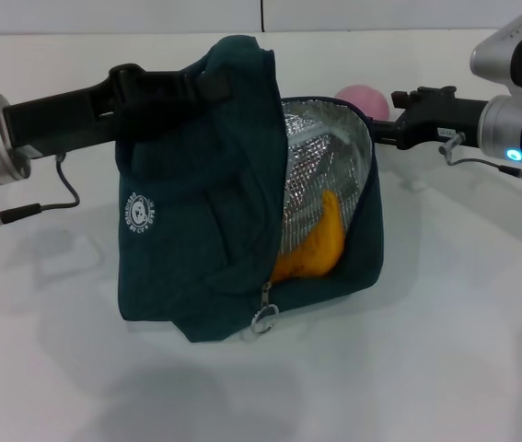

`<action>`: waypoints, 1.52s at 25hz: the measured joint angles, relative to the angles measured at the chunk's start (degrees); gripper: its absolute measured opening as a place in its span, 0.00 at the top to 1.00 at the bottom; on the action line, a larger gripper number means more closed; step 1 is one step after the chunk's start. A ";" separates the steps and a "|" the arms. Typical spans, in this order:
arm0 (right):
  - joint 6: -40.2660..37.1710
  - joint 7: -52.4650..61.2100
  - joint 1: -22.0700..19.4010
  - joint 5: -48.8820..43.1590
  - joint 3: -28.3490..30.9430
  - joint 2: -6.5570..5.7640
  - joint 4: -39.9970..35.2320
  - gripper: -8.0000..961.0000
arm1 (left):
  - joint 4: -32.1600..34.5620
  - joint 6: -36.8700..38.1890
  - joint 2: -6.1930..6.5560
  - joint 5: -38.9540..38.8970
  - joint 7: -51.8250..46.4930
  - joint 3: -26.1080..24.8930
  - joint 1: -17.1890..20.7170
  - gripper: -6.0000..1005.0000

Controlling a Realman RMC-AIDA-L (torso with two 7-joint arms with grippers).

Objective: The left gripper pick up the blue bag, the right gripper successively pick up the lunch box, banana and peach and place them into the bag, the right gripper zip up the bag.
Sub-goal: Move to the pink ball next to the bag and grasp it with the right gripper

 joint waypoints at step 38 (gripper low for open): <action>0.92 -4.69 1.38 2.54 -3.54 0.00 -0.24 0.99 | -0.58 -0.81 0.17 -0.07 0.22 0.00 -0.19 0.95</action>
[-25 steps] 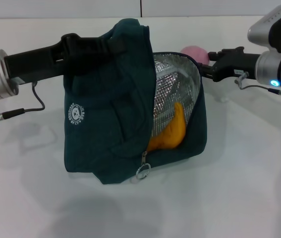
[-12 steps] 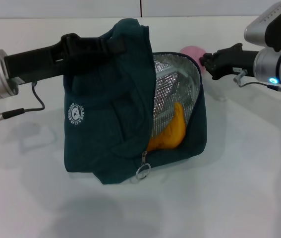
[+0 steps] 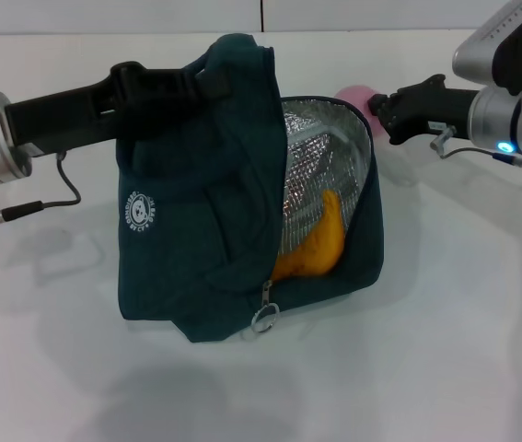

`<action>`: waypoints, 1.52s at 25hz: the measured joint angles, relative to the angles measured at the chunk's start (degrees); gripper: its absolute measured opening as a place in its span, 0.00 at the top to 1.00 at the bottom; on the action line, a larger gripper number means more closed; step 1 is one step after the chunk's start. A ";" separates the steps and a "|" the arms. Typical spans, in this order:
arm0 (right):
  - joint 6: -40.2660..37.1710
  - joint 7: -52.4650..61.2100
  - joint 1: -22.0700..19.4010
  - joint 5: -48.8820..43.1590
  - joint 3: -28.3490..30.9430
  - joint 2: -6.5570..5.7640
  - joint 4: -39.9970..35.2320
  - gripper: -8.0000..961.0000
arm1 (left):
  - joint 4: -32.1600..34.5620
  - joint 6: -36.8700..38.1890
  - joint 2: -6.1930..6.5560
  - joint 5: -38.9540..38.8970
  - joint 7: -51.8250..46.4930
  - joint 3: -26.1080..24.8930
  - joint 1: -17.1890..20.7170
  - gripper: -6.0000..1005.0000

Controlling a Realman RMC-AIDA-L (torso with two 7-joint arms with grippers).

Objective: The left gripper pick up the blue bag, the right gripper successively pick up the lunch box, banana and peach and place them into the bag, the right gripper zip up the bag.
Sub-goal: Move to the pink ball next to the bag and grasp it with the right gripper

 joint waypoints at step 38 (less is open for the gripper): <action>5.80 11.05 1.65 5.11 -10.66 -0.12 -0.75 0.18 | 0.06 0.44 0.23 -0.79 -0.31 -0.40 0.35 0.95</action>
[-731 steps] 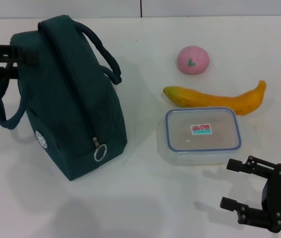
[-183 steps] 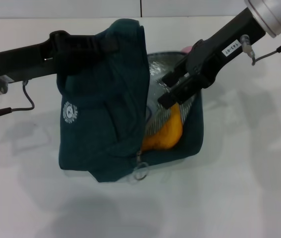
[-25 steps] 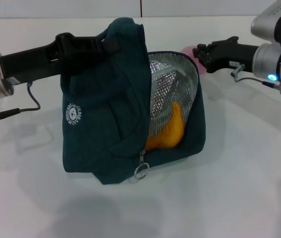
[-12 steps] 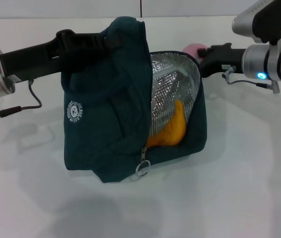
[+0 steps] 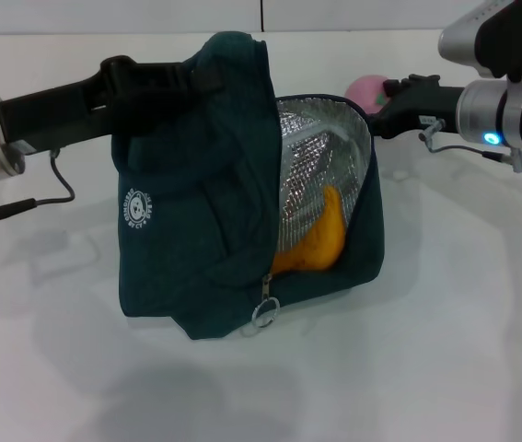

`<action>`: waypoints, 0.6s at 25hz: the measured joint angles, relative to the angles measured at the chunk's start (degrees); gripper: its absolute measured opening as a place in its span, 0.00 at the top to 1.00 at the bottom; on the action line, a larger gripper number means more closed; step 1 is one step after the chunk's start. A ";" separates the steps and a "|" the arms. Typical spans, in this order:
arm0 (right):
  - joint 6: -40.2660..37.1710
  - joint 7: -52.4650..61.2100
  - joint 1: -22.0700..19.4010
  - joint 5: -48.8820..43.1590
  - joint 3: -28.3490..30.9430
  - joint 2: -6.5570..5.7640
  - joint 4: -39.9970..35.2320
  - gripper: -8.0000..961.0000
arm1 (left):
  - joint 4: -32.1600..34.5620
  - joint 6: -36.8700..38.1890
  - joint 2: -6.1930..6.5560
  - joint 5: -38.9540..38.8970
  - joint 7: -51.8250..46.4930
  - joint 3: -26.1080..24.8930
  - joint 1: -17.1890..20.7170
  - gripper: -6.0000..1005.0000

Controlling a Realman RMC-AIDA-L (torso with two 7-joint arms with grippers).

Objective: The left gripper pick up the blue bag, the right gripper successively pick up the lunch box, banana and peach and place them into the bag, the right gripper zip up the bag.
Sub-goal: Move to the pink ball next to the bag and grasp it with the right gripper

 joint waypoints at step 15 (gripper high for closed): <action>3.29 0.06 -0.05 0.07 -0.83 0.12 0.35 0.15 | -0.06 0.00 -0.21 -0.03 0.11 0.03 0.30 0.95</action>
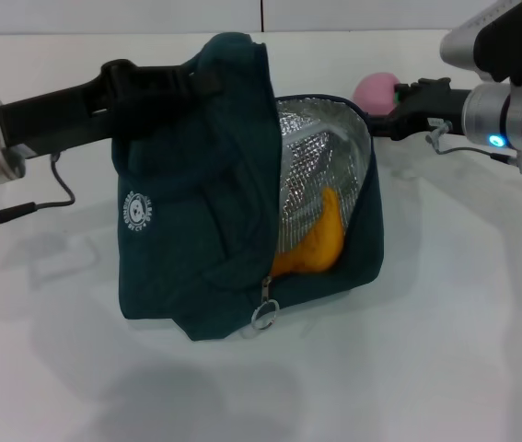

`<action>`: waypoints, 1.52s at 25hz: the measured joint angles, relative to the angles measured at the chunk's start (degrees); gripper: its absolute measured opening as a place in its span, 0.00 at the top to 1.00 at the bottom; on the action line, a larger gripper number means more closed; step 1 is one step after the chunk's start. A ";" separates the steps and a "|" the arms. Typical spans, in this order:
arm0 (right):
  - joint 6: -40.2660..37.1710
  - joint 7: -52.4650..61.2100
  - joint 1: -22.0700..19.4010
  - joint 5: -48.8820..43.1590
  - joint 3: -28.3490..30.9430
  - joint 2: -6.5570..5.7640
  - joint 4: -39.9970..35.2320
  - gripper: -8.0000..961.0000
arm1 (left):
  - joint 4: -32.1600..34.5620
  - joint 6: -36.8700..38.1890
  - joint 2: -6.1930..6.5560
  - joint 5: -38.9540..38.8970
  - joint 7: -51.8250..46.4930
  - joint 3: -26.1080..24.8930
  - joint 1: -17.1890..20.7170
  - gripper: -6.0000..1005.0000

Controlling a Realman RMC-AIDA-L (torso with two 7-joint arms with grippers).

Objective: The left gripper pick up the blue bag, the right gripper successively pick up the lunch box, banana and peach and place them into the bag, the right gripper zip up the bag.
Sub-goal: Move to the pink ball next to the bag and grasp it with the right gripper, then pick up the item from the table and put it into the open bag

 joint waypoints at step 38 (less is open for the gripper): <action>-11.51 -0.65 -20.82 2.57 4.85 -0.62 -29.17 0.88 | 0.29 1.21 1.20 -2.90 -0.33 -0.32 3.08 0.95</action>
